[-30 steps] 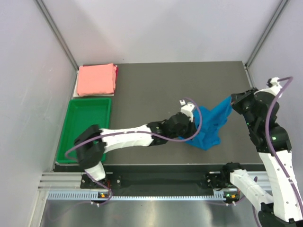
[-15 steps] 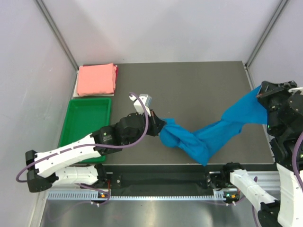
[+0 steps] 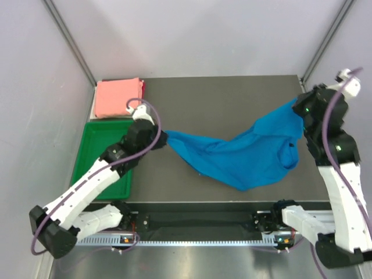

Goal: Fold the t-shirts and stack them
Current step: Flatten the tshirt out

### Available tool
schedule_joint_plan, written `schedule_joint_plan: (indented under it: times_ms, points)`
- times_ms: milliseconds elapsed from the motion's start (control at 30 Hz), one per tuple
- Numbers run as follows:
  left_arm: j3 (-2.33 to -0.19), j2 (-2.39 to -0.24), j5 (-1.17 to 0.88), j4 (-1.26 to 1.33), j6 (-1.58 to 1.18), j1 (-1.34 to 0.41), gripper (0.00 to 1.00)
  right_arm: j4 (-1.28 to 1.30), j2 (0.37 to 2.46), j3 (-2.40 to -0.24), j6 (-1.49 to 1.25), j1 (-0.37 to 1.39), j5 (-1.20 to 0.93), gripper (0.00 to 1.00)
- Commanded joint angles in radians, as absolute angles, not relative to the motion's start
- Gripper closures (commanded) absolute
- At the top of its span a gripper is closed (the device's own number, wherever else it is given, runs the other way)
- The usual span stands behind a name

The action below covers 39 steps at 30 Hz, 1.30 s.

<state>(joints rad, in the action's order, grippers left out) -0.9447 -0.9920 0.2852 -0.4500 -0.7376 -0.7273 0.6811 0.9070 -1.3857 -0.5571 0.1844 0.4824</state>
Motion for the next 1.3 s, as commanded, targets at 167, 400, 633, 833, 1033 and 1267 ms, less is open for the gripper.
schedule_joint_plan:
  times_ms: [167,400,633,833,1033,1267]
  points:
    - [-1.176,-1.247,-0.090,-0.217,-0.663,-0.336,1.00,0.307,1.169,-1.488,-0.456,0.104,0.314,1.00]
    - [-1.370,-1.281,-0.104,-0.091,-0.716,-0.258,1.00,0.403,1.344,-1.869,-0.463,-0.084,0.051,1.00]
    - [-1.093,-1.056,-0.155,-0.155,-0.735,-0.261,1.00,0.601,1.261,-1.751,-0.488,-0.155,-0.073,1.00]
    - [-0.708,-0.821,-0.207,-0.357,-0.752,-0.270,1.00,0.684,1.097,-1.363,-0.514,-0.172,-0.133,1.00]
    - [-0.525,-0.710,-0.199,-0.508,-0.771,-0.272,0.75,0.675,1.127,-1.131,-0.499,-0.195,-0.123,1.00]
    - [-0.667,-0.822,-0.196,-0.413,-0.740,-0.273,0.46,0.638,1.233,-1.005,-0.509,-0.206,-0.126,1.00]
